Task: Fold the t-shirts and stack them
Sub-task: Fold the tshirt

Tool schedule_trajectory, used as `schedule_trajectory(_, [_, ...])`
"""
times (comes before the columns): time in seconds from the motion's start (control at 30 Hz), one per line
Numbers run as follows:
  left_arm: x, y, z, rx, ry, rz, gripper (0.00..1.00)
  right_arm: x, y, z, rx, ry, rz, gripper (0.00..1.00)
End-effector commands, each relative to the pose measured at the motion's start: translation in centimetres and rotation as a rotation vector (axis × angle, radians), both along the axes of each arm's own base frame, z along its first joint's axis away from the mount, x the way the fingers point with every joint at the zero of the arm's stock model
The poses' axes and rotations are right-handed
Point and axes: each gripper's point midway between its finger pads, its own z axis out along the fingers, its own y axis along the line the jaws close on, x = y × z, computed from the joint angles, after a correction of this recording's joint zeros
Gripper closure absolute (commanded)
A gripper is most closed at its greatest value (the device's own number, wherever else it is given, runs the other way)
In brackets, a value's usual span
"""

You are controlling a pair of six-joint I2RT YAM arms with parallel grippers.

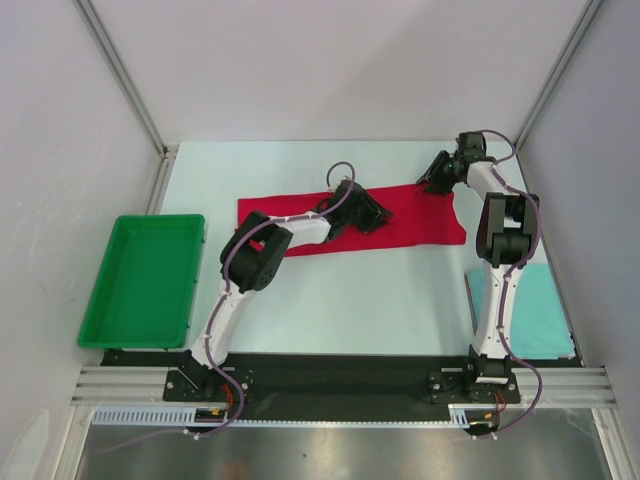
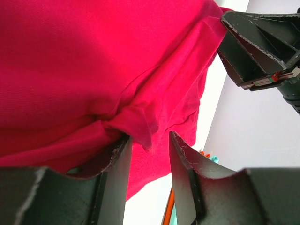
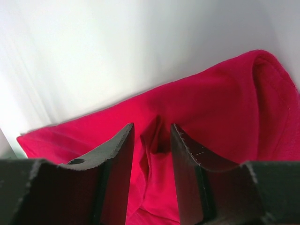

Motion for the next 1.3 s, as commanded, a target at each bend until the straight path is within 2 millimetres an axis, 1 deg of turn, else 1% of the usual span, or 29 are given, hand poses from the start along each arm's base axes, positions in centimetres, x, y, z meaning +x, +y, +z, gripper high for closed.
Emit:
schedule_trajectory(0.0, [0.5, -1.6, 2.8, -0.070, -0.043, -0.012, 0.58, 1.5, 0.2, 2.3, -0.004, -0.072, 0.021, 0.59])
schedule_trajectory(0.03, [0.6, -1.6, 3.0, -0.071, -0.051, -0.011, 0.60, 1.6, 0.2, 2.3, -0.005, -0.074, 0.022, 0.59])
schedule_trajectory(0.13, [0.7, -1.7, 3.5, -0.086, -0.053, -0.009, 0.61, 1.8, 0.4, 2.7, 0.002, -0.078, 0.022, 0.59])
schedule_trajectory(0.3, [0.8, -1.9, 4.0, -0.098, -0.055, -0.012, 0.64, 1.9, 0.6, 2.9, 0.007, -0.078, 0.027, 0.64])
schedule_trajectory(0.47, [0.5, -1.9, 3.5, -0.097, -0.036, -0.015, 0.62, 1.8, 0.9, 2.3, 0.010, -0.063, 0.029, 0.64])
schedule_trajectory(0.5, [0.5, -1.9, 3.1, -0.093, -0.031, -0.016, 0.62, 1.8, 0.8, 2.4, 0.007, -0.064, 0.030, 0.64])
schedule_trajectory(0.67, [0.5, -2.1, 2.8, -0.097, -0.025, -0.021, 0.61, 1.5, 0.5, 1.8, -0.010, -0.045, 0.026, 0.64])
schedule_trajectory(0.83, [0.4, -2.0, 2.7, -0.094, -0.022, -0.024, 0.64, 1.3, 0.9, 1.9, -0.005, -0.044, 0.037, 0.65])
schedule_trajectory(0.87, [0.2, -2.1, 2.7, -0.094, -0.021, -0.029, 0.66, 1.3, 0.9, 1.9, -0.006, -0.046, 0.039, 0.70])
schedule_trajectory(0.9, [0.3, -2.1, 2.7, -0.092, -0.020, -0.030, 0.67, 1.3, 0.9, 1.9, -0.006, -0.044, 0.037, 0.72])
schedule_trajectory(0.93, [0.2, -2.1, 2.8, -0.094, -0.021, -0.031, 0.71, 1.3, 0.9, 2.1, -0.009, -0.047, 0.037, 0.73])
schedule_trajectory(1.0, [0.2, -2.0, 3.0, -0.096, -0.024, -0.033, 0.75, 1.2, 0.7, 2.3, -0.016, -0.048, 0.030, 0.77])
schedule_trajectory(1.03, [0.3, -1.8, 3.0, -0.095, -0.021, -0.031, 0.79, 1.3, 0.6, 2.5, -0.020, -0.053, 0.026, 0.79])
schedule_trajectory(1.1, [0.4, -1.6, 3.2, -0.092, -0.022, -0.032, 0.84, 1.5, 0.5, 3.1, -0.018, -0.064, 0.023, 0.85])
schedule_trajectory(1.13, [0.5, -1.3, 3.5, -0.094, -0.025, -0.029, 0.90, 1.5, 0.5, 3.2, -0.016, -0.068, 0.026, 0.89])
schedule_trajectory(1.17, [0.7, -1.1, 3.6, -0.092, -0.025, -0.025, 0.92, 1.5, 0.5, 3.3, -0.011, -0.067, 0.026, 0.96])
schedule_trajectory(1.2, [0.8, -0.8, 3.7, -0.092, -0.028, -0.023, 0.93, 1.5, 0.5, 3.3, -0.009, -0.065, 0.026, 0.99])
schedule_trajectory(1.23, [1.1, -0.3, 3.8, -0.090, -0.026, -0.014, 0.97, 1.5, 0.4, 3.4, -0.003, -0.066, 0.025, 1.00])
schedule_trajectory(1.27, [1.2, 0.0, 3.9, -0.095, -0.030, -0.010, 0.98, 1.6, 0.4, 3.5, -0.002, -0.068, 0.024, 1.00])
